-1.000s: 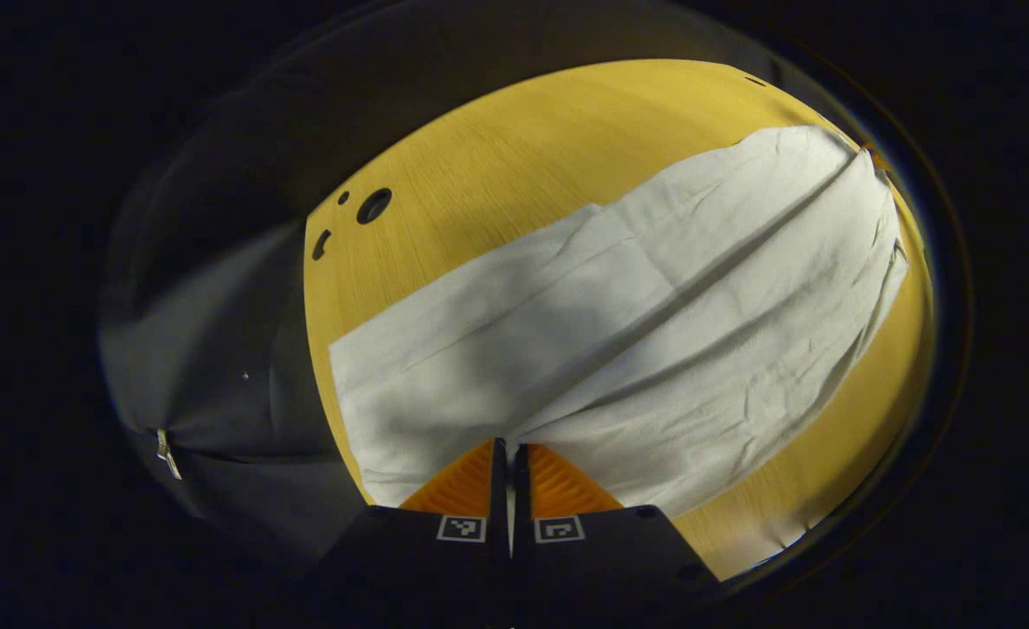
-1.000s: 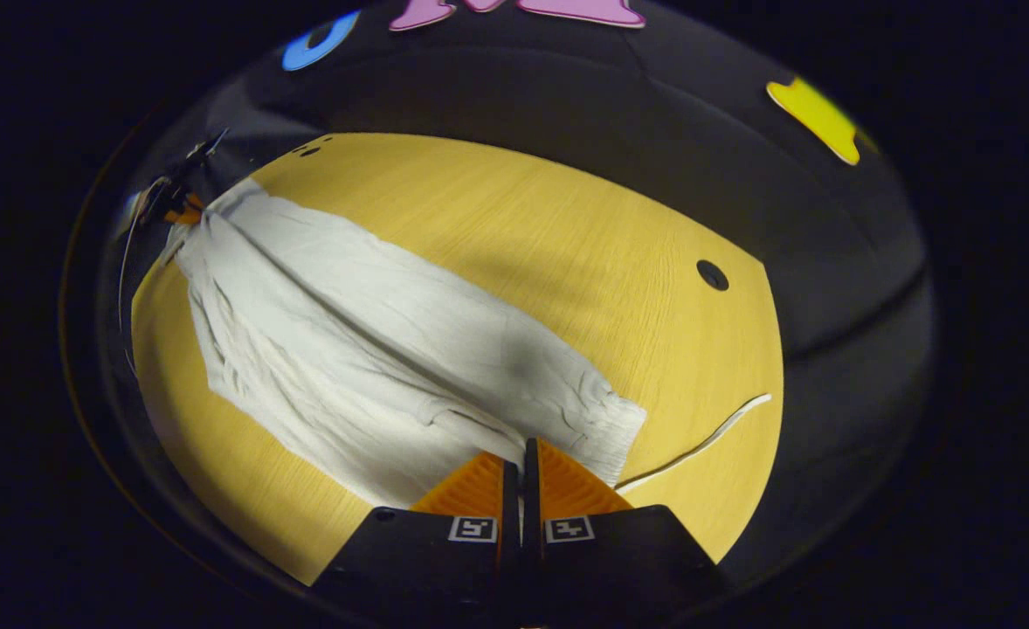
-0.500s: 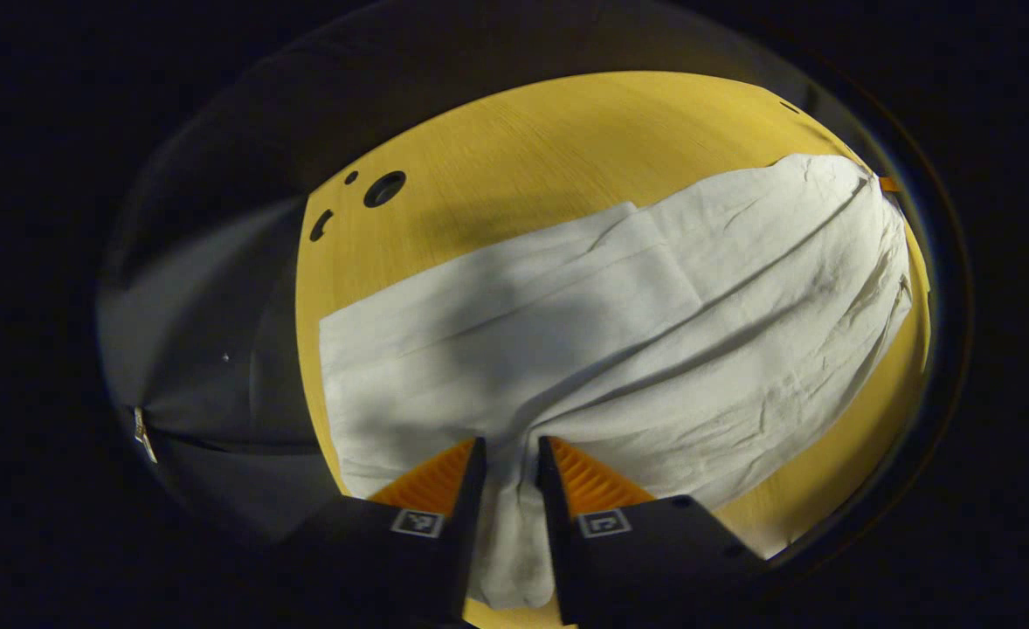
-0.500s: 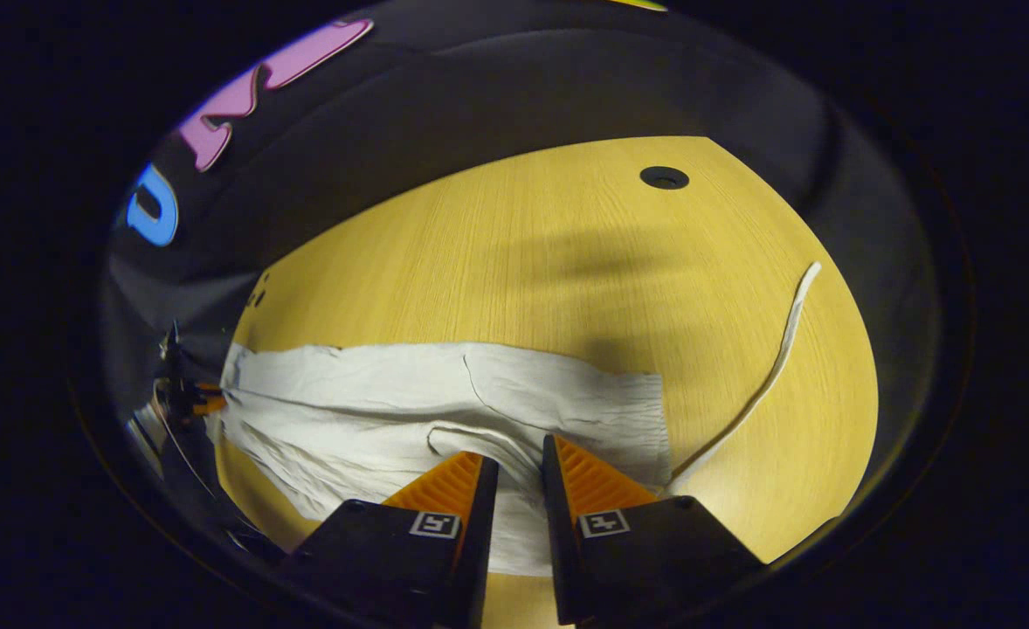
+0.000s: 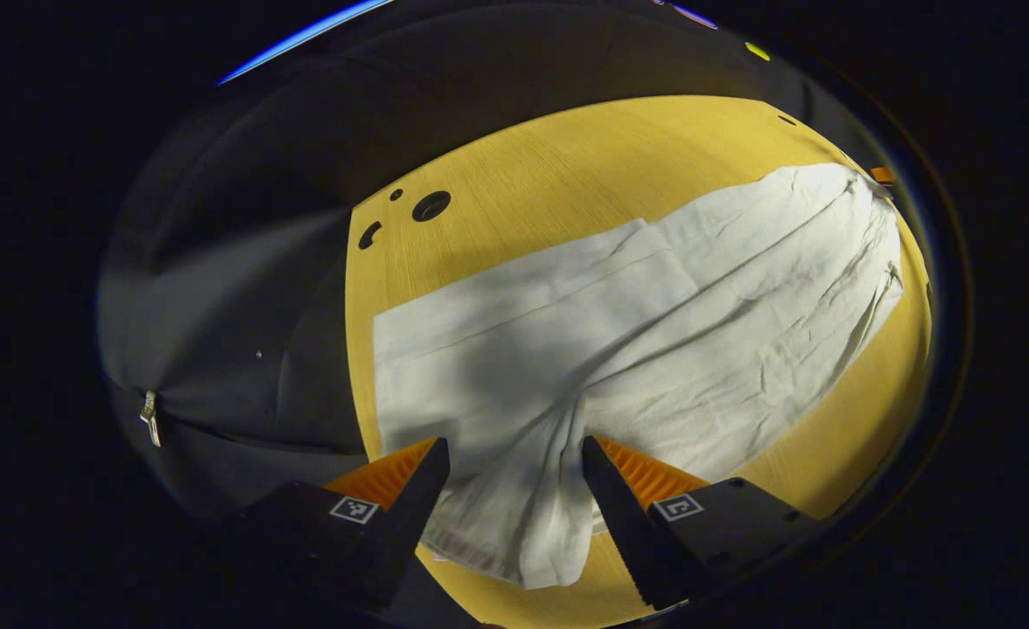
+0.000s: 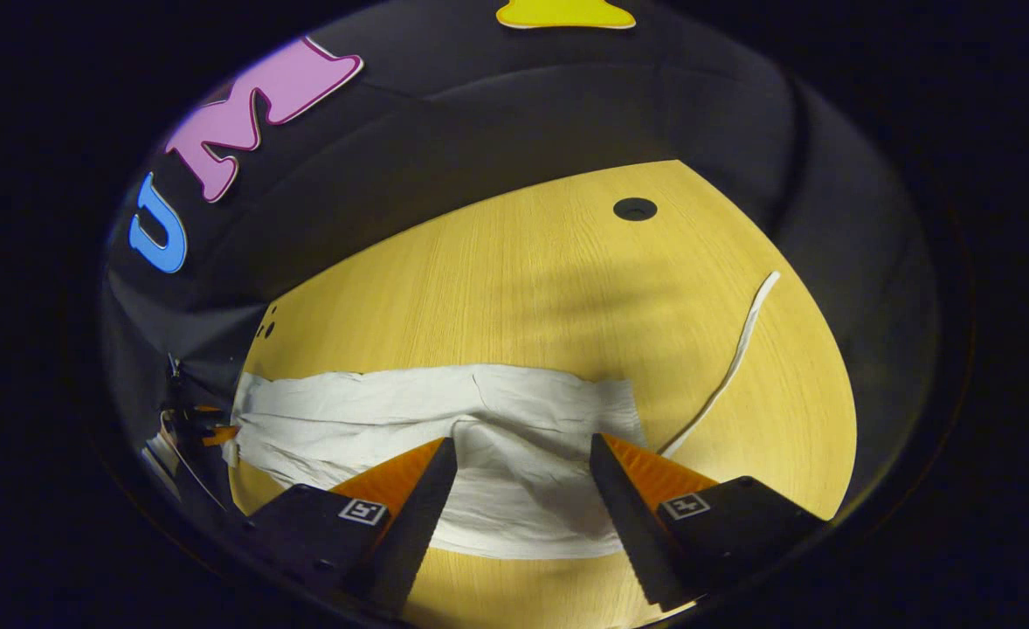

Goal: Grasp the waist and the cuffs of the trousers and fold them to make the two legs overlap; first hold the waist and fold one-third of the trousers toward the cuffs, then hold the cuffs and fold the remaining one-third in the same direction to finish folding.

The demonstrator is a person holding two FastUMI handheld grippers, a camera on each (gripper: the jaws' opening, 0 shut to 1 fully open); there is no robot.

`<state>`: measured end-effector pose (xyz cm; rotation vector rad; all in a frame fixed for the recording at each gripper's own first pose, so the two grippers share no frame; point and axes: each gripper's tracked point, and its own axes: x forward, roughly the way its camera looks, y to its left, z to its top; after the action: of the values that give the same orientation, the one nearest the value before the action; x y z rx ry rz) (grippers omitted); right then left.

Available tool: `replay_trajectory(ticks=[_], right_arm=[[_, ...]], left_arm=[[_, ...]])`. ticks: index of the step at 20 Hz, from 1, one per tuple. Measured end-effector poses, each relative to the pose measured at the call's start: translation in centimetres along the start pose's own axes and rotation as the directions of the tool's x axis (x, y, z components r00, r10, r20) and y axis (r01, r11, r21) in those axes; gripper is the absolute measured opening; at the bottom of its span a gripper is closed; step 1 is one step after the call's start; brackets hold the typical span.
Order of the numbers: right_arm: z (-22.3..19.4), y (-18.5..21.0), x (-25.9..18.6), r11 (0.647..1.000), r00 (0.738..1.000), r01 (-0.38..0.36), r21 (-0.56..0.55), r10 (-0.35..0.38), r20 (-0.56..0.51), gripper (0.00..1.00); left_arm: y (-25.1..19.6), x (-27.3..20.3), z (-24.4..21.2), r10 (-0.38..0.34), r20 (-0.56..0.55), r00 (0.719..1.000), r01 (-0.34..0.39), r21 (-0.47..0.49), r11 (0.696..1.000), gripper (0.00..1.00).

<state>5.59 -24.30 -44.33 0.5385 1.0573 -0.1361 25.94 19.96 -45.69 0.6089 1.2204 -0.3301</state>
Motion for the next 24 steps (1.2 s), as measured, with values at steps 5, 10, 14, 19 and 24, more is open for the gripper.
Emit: replay_trajectory(ticks=[5, 10, 14, 19, 24], right_arm=[[2.0, -0.5, -2.8, 0.993, 0.988, 0.047, 0.110, -0.062, 0.142, 0.97], [-2.7, -1.9, -5.5, 0.926, 0.969, 0.107, 0.363, -0.178, 0.169, 0.96], [-7.6, -4.6, -5.5, 0.822, 0.954, 0.199, 0.534, -0.287, 0.085, 0.96], [-7.9, -6.4, -4.0, 0.714, 0.956, 0.149, 0.684, -0.281, 0.085, 0.96], [-6.5, -7.0, -2.2, 0.633, 0.939, 0.193, 0.750, -0.340, 0.045, 0.96]], left_arm=[[0.4, -3.4, -0.4, 0.066, 0.101, 0.993, -0.052, -0.129, 0.990, 0.98], [-1.4, -7.5, -1.9, 0.105, 0.201, 0.974, -0.035, -0.326, 0.945, 0.98], [-2.6, -9.2, -3.1, 0.124, 0.246, 0.961, 0.007, -0.474, 0.881, 0.98], [-4.3, -9.0, -4.2, 0.104, 0.252, 0.962, 0.073, -0.608, 0.790, 0.98], [-5.2, -9.5, -5.7, 0.093, 0.234, 0.968, 0.097, -0.687, 0.720, 0.98]])
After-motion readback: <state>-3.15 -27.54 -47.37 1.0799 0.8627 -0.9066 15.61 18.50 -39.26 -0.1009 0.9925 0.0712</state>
